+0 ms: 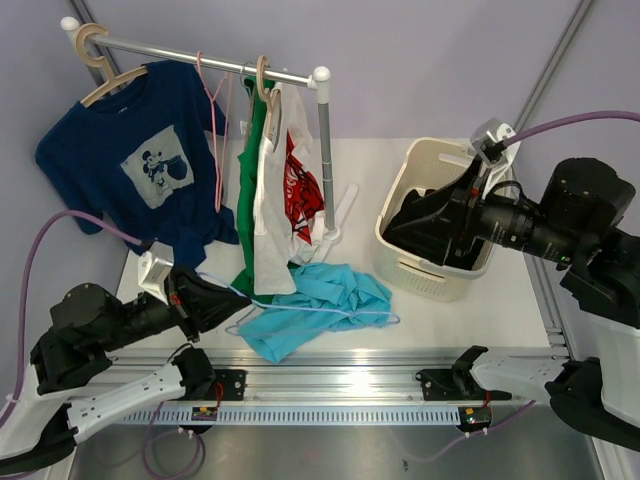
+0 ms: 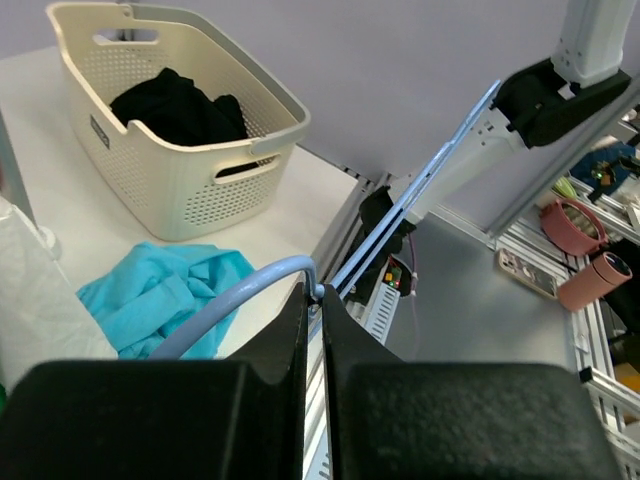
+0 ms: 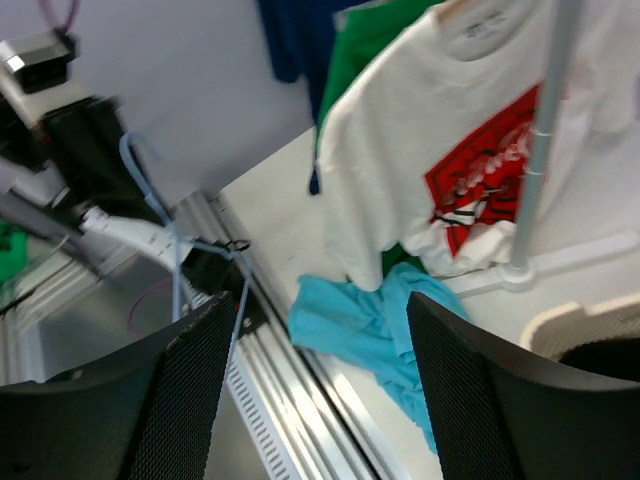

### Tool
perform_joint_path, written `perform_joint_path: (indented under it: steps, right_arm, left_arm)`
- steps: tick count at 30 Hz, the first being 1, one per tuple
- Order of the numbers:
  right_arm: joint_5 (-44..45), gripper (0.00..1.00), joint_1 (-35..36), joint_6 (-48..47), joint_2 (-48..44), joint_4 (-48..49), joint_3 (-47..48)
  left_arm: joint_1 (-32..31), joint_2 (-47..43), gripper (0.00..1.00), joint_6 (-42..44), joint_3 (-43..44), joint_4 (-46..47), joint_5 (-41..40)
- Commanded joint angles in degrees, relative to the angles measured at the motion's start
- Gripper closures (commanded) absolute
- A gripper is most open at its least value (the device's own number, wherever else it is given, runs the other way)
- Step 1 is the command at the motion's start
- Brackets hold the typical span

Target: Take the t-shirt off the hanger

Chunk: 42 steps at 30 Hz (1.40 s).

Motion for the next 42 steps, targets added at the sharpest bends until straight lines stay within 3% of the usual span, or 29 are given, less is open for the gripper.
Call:
perform_joint_path:
  steps: [1,13,20,25,34,38,39,42]
  right_arm:
    - [-18.1,0.25,1.1,-5.4,4.8,-11.2,1.5]
    - [-13.7,0.3,9.8,-11.7,0.2,-2.7,-26.0]
    - [-5.3,0.4,15.6,-10.4,0.9,-1.7,-29.2]
    - [-4.0,0.54,16.5,-10.1,-1.2,1.1,-33.3]
    - [-2.9,0.6,17.0,-7.9,-3.3,2.4,-36.6]
    - [-2.9,0.77,17.0,-6.4,-3.3,3.6,-37.9]
    - [-2.7,1.0,17.1,-6.0,-3.5,4.3,-38.0]
    - [-3.5,1.0,17.0,-5.3,-4.3,5.4,-38.5]
  left_arm:
    - [0.0,1.4,1.0,1.0,-1.1,1.5,5.1]
    - [0.0,13.1,1.0,3.6,-2.2,1.5,-0.1]
    - [0.0,16.0,1.0,2.1,-1.2,1.5,-1.9]
    - [0.0,17.1,1.0,1.2,-0.8,1.2,-2.6]
    - [0.0,16.1,1.0,0.3,-0.2,1.3,-3.2]
    - [0.0,16.1,1.0,-0.6,0.6,1.3,-3.2]
    - [0.0,16.1,1.0,-0.8,0.7,1.3,-3.3]
    - [0.0,15.9,1.0,-1.3,1.5,1.4,-3.1]
